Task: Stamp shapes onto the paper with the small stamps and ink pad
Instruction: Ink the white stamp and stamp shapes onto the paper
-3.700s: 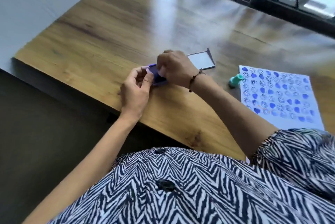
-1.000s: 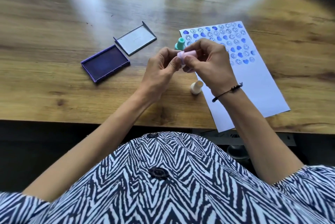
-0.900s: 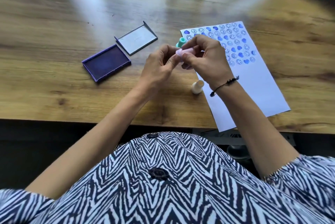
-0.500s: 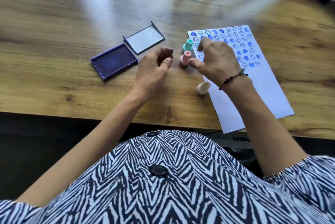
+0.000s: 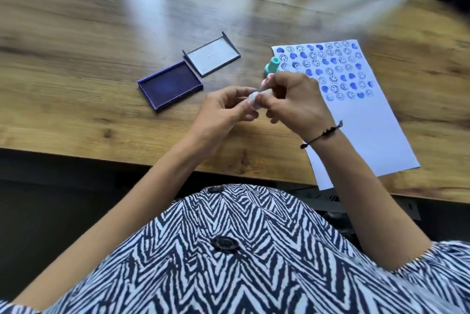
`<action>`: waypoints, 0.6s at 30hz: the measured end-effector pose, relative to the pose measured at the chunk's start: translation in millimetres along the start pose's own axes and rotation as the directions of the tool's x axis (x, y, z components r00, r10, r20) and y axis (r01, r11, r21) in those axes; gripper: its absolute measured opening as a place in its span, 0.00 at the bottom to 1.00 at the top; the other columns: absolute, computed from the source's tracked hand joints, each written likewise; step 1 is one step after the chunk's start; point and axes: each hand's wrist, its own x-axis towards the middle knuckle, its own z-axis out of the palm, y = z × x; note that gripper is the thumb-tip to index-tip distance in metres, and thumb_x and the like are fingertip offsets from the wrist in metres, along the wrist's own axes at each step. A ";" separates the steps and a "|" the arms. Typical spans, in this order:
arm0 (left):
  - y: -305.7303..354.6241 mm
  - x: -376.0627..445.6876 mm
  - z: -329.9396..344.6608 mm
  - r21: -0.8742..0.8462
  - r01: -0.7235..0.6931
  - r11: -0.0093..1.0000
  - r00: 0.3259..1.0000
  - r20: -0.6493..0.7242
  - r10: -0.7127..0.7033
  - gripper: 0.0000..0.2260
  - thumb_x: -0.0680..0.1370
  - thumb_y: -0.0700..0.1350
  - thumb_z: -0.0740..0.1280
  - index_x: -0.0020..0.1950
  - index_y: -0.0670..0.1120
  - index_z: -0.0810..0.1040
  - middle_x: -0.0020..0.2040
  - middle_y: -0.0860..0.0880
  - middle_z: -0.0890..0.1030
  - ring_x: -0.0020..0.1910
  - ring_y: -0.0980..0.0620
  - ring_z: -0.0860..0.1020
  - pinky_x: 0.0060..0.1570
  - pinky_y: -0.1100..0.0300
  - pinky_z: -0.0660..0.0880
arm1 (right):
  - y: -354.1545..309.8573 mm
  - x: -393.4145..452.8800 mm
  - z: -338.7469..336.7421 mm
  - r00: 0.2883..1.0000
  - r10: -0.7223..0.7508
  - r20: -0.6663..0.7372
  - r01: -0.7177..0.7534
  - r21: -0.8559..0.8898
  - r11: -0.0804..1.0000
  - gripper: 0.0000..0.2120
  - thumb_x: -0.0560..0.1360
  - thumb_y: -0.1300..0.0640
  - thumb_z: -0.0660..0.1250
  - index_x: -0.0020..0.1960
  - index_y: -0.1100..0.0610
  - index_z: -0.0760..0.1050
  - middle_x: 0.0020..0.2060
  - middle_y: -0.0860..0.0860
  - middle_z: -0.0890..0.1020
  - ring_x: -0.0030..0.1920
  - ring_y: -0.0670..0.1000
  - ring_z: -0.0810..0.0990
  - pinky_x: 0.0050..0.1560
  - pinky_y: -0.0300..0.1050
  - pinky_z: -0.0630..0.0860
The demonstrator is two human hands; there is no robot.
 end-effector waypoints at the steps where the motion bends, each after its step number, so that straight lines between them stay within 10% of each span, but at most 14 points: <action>1: 1.5 -0.8 -3.5 -0.039 0.000 0.999 0.999 -0.041 -0.001 0.06 0.74 0.39 0.66 0.49 0.44 0.79 0.38 0.51 0.83 0.34 0.58 0.79 0.39 0.67 0.77 | -2.0 1.6 4.8 1.000 0.003 0.006 -0.003 0.061 0.998 0.03 0.69 0.61 0.70 0.41 0.62 0.78 0.32 0.59 0.81 0.28 0.56 0.80 0.33 0.52 0.81; 9: 13.3 -19.2 -36.1 -0.256 -0.027 0.966 0.938 -0.341 -0.065 0.05 0.74 0.34 0.63 0.41 0.41 0.78 0.29 0.53 0.82 0.32 0.56 0.79 0.41 0.64 0.77 | -25.3 15.3 48.7 0.977 -0.212 0.029 0.202 0.206 0.958 0.04 0.71 0.63 0.67 0.42 0.57 0.79 0.34 0.58 0.82 0.32 0.57 0.80 0.38 0.56 0.80; 13: 19.2 -33.2 -60.1 -0.411 -0.090 0.907 0.869 -0.478 -0.130 0.09 0.75 0.35 0.60 0.37 0.39 0.76 0.26 0.52 0.81 0.30 0.56 0.78 0.36 0.68 0.78 | -49.2 21.6 66.9 0.906 -0.423 -0.017 0.421 0.150 0.895 0.05 0.72 0.66 0.65 0.41 0.59 0.79 0.36 0.55 0.80 0.32 0.45 0.72 0.36 0.42 0.72; 18: 15.5 -46.6 -75.2 -0.286 -0.212 0.935 0.747 -0.664 -0.033 0.08 0.75 0.33 0.62 0.38 0.41 0.76 0.26 0.52 0.79 0.30 0.55 0.75 0.37 0.67 0.74 | -76.4 63.2 80.6 0.806 -0.591 0.037 0.591 -0.109 0.799 0.06 0.70 0.65 0.63 0.44 0.64 0.78 0.41 0.61 0.81 0.41 0.59 0.78 0.41 0.50 0.72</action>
